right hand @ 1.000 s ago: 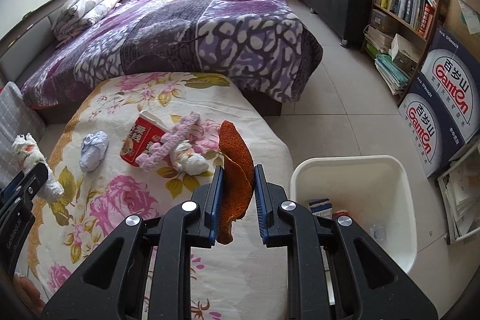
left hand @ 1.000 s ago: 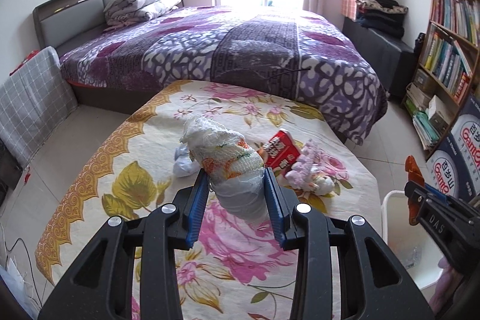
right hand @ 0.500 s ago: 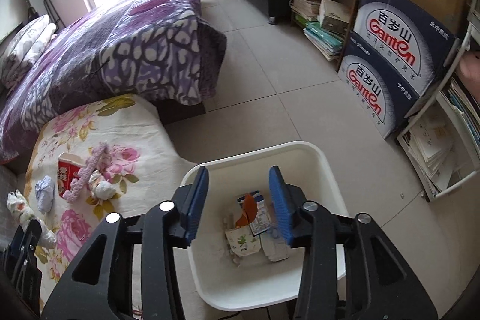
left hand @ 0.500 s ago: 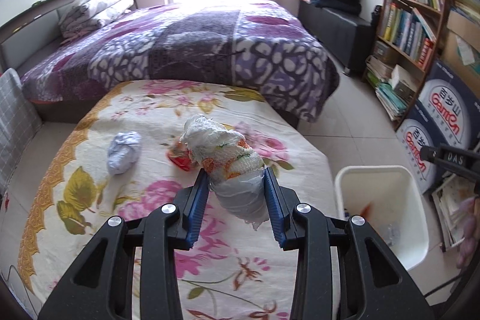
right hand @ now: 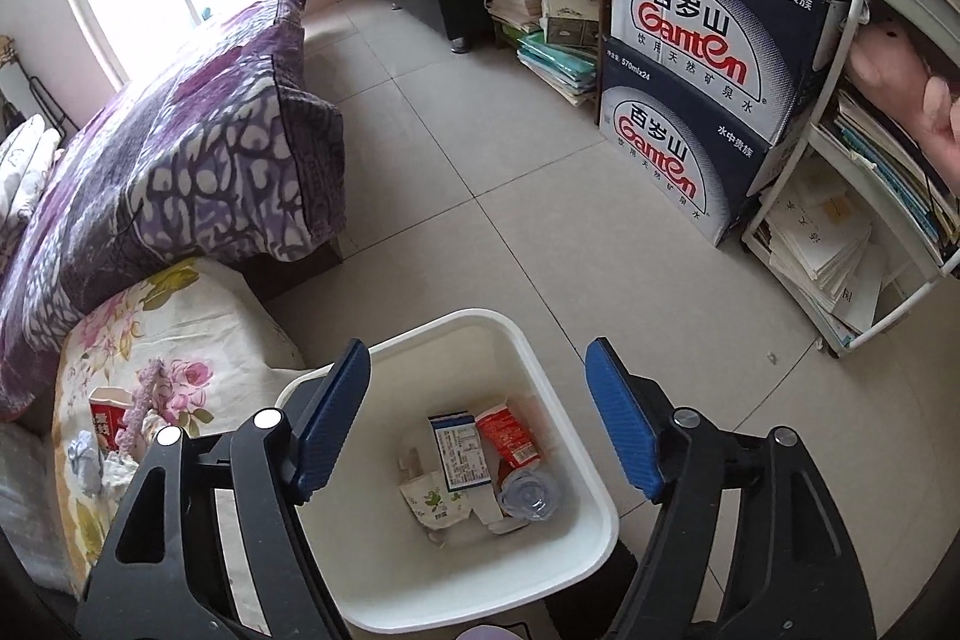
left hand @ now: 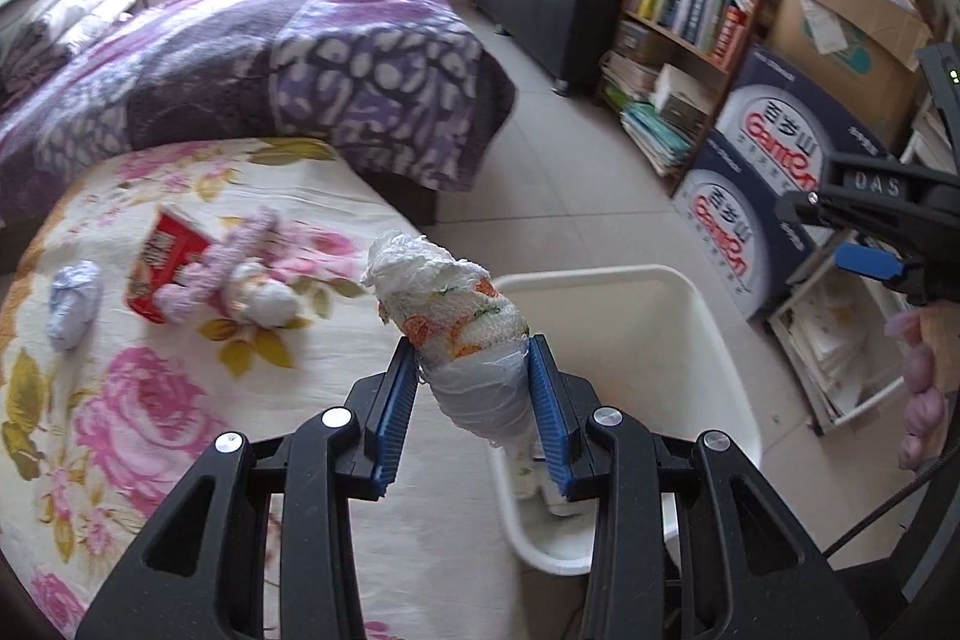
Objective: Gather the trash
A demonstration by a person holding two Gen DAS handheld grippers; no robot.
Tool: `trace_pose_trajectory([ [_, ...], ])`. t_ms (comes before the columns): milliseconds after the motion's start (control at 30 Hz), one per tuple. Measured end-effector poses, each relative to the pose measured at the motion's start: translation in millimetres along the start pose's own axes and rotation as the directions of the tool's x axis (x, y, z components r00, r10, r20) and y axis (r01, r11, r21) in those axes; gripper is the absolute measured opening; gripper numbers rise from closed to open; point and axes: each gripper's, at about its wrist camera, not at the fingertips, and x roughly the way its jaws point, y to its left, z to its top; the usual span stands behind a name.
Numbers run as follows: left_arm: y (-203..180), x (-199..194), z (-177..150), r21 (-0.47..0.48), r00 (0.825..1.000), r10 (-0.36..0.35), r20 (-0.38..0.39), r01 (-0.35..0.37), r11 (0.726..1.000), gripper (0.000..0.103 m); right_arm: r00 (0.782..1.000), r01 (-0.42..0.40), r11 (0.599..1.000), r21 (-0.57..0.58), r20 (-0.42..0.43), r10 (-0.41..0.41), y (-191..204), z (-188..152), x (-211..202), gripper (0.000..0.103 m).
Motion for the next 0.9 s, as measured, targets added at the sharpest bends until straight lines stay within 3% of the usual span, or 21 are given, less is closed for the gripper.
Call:
trace_pose_trajectory([
  [233,-24,17,-1,-0.005,0.987,-0.15,-0.055,0.15,0.989,0.039,1.0,0.013,0.999,0.03,0.015,-0.013,-15,5,-4,0.079],
  [400,-31,19,-3,0.005,0.98,-0.189,-0.067,0.19,0.982,0.061,1.0,0.006,0.999,0.047,0.008,-0.006,-19,8,-3,0.081],
  [500,-28,19,-4,0.005,0.982,-0.176,-0.068,0.177,0.984,0.065,1.0,-0.004,0.999,0.042,0.008,0.003,-14,7,-4,0.083],
  [633,-14,19,-3,-0.012,0.989,-0.129,-0.069,0.128,0.992,0.068,1.0,-0.017,0.999,0.034,0.005,0.017,-5,5,-5,0.086],
  [767,4,20,-4,0.0,0.998,-0.007,-0.064,0.007,1.0,0.075,0.999,-0.046,0.999,0.019,-0.014,0.047,11,3,-3,0.09],
  [900,34,25,0,0.021,0.986,0.145,-0.08,-0.144,0.989,0.077,0.996,-0.076,0.997,-0.019,-0.05,0.075,32,1,3,0.091],
])
